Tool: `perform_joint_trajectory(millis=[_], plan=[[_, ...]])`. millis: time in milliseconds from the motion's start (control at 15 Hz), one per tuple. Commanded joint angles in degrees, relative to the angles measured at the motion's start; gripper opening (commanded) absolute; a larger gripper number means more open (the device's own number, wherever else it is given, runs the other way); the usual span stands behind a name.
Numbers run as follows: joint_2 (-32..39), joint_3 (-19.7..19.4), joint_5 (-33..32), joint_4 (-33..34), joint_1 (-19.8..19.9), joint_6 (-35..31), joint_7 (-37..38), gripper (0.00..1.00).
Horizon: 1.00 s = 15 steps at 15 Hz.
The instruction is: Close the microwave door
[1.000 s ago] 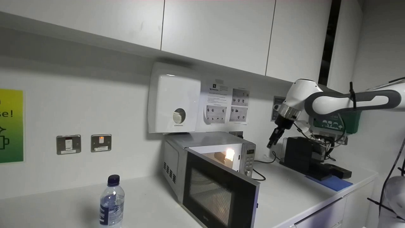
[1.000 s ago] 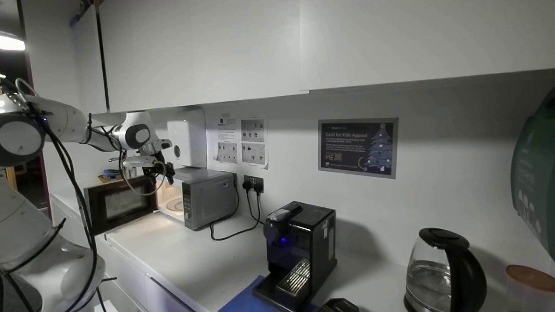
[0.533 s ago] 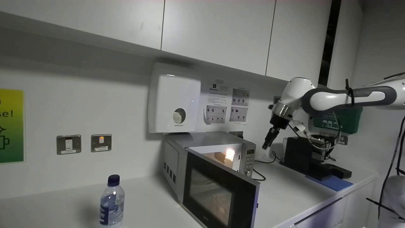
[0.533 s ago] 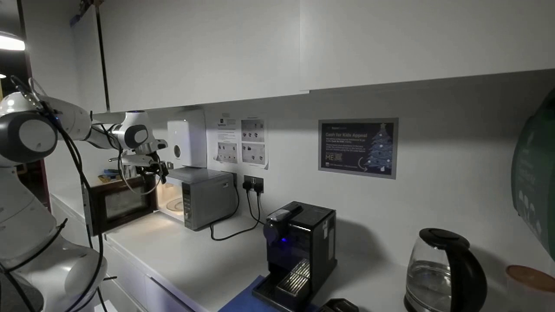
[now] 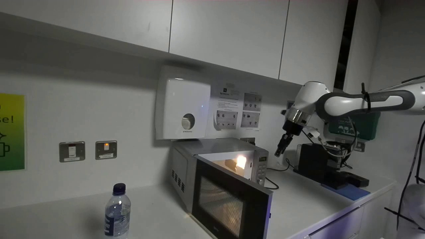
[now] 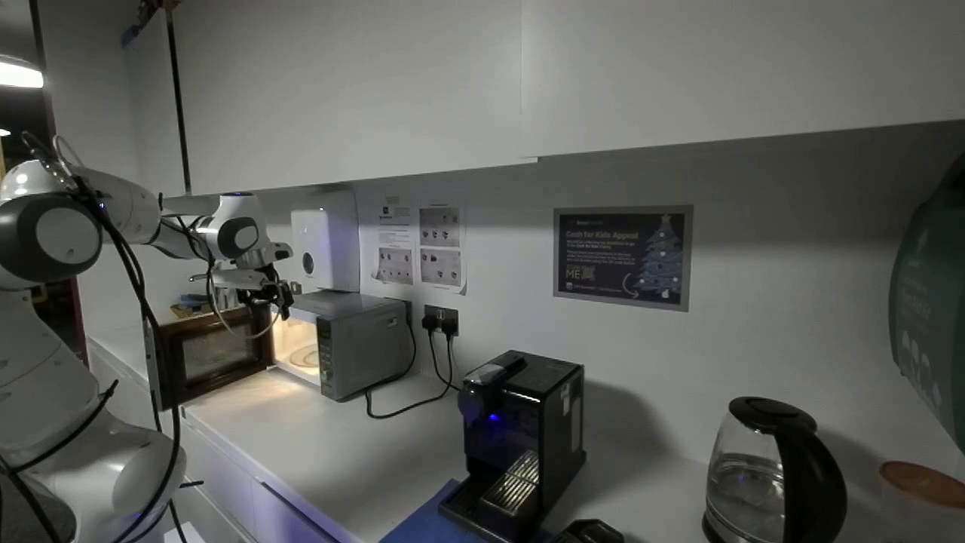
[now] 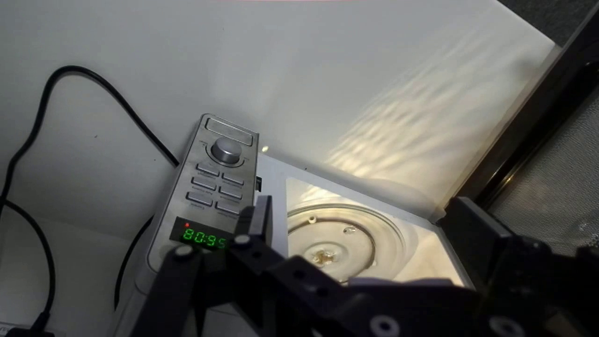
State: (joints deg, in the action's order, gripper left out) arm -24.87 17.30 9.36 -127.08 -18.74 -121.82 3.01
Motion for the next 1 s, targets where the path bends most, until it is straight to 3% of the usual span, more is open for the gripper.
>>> perform_joint_trajectory(millis=[0, 333, 933], plan=[[0.06, 0.04, -0.02, 0.15, 0.04, 0.13, 0.03, 1.0], [2.2, 1.95, -2.98, 2.11, 1.25, 1.87, 3.99, 1.0], [9.86, 6.79, -6.71, 10.46, -0.17, 7.1, 6.28, 1.0]])
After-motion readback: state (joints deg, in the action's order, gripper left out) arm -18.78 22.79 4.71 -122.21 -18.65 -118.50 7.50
